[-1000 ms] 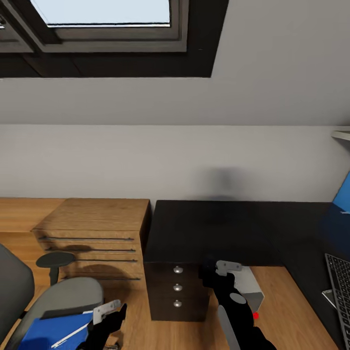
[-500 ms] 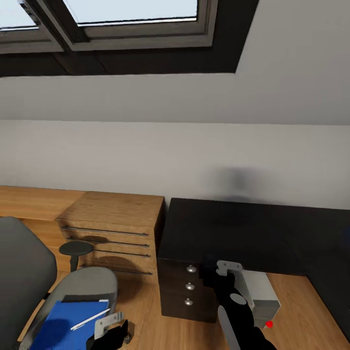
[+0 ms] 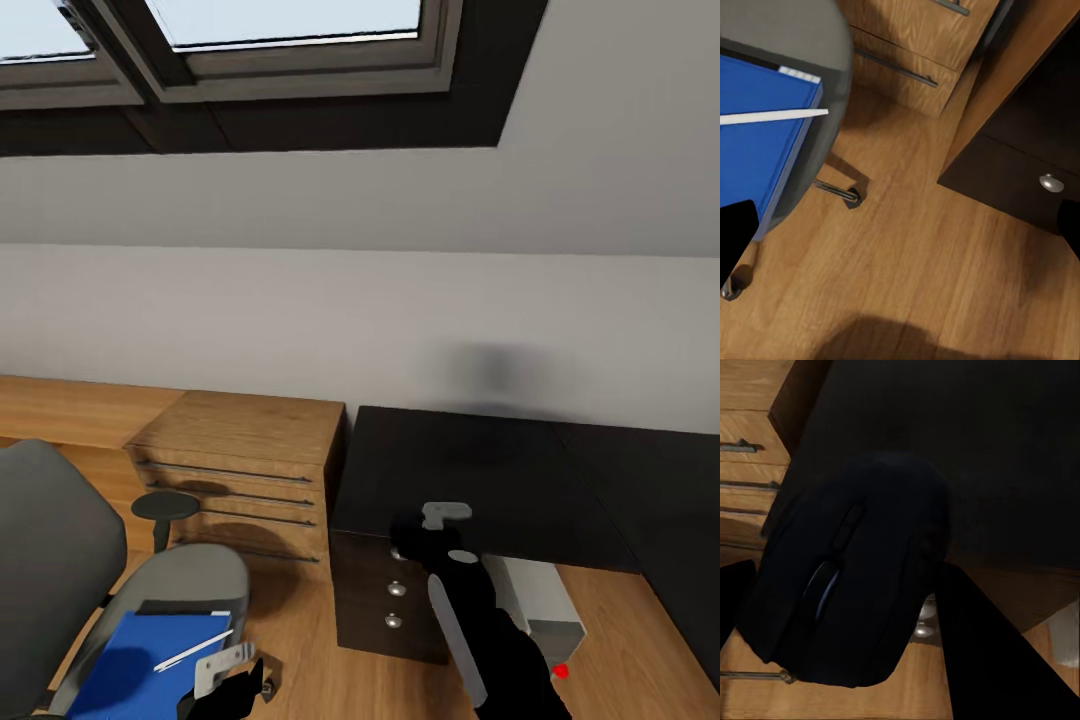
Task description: In the bedroom, organize the workspace by keeping the computer under the desk, ensuring the monitor is on the desk, placing the keyboard on the desk next to the monitor, placing the mouse on the desk next to the keyboard, moving the folder from the swivel chair onto the desk next to the mouse, stacking the notebook on top of the folder with the pen on top of the notebook, and positioning the swivel chair next to the desk.
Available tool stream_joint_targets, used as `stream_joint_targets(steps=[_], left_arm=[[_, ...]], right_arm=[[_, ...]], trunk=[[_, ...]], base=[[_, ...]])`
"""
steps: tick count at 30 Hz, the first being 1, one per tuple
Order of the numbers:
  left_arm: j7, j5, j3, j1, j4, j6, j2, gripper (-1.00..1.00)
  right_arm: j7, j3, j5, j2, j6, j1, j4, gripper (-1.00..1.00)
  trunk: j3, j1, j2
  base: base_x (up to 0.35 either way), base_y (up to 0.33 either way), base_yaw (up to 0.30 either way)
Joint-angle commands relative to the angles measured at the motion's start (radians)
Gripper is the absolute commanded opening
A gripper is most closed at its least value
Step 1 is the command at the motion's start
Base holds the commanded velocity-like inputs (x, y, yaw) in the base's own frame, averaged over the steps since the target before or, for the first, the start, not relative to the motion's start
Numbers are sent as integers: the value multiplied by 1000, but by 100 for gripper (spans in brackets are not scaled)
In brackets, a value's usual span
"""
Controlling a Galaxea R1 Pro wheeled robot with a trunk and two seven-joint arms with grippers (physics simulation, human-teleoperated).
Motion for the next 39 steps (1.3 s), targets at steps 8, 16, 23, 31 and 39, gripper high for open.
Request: stream_joint_targets(steps=[8,16,23,31,39], left_arm=[[9,7,-3,-1,-2,2,4,100],[9,7,-4,-1,-2,2,3,100],[9,7,-6,-1,14,1,-1,100],[9,7,-7,-1,19,2,-2,100],[6,8,-7,-1,19,2,-2,100]], right_arm=[[-51,-3,-108,0,90,-146,102,-100],[-12,49,-110,0,83,-104,110,-100],[-6,138,-101,0,61,-101,163,-100],[12,162,-97,0,11,-101,180,-100],[104,160,-95,-31,-32,-101,215,-100]], trunk=[[-2,0,-2],[-2,0,-2],[-2,0,-2],[-2,0,-2],[-2,0,-2]], base=[[0,0,0],[10,0,0],[249,0,0],[318,35,0],[90,28,0]])
